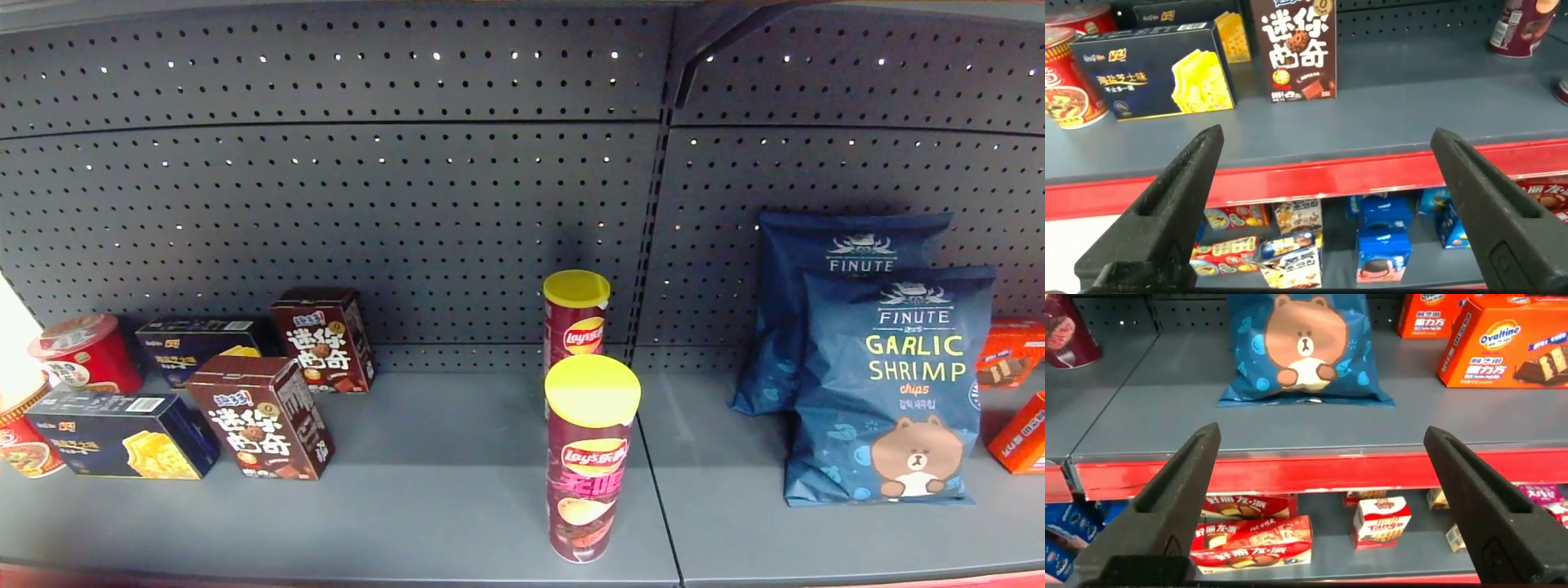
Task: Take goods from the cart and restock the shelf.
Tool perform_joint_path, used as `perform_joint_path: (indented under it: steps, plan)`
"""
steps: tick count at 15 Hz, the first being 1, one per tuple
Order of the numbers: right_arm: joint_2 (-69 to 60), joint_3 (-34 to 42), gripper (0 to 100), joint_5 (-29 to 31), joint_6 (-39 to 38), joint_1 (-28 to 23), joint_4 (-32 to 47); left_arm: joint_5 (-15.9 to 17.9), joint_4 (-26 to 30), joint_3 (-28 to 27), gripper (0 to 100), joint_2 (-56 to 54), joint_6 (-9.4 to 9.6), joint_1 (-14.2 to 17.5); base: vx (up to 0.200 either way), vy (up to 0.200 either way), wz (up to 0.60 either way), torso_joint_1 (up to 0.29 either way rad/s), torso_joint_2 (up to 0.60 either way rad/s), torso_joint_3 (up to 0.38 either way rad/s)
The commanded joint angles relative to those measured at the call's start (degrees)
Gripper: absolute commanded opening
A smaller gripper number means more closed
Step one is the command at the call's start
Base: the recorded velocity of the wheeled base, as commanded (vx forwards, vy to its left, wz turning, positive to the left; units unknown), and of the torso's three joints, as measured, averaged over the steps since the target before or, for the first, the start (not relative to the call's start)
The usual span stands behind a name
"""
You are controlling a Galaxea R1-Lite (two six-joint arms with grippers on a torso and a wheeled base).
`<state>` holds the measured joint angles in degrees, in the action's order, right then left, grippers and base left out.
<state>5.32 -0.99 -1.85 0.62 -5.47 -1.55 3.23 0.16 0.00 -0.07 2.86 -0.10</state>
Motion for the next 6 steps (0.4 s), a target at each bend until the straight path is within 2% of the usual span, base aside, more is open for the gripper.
perform_joint_path:
  steps: [1,6]
  plan:
    - [0.13,-0.07,100,-0.08,-0.01,-0.06,-0.03,0.02,0.02,0.0,100,0.07,0.04,0.01,0.0,0.0,0.0,0.0,0.0,0.0]
    - [0.22,-0.07,100,-0.08,-0.36,0.02,0.05,0.02,0.02,0.0,100,0.07,0.04,0.01,0.0,0.0,0.0,0.0,0.0,0.0]
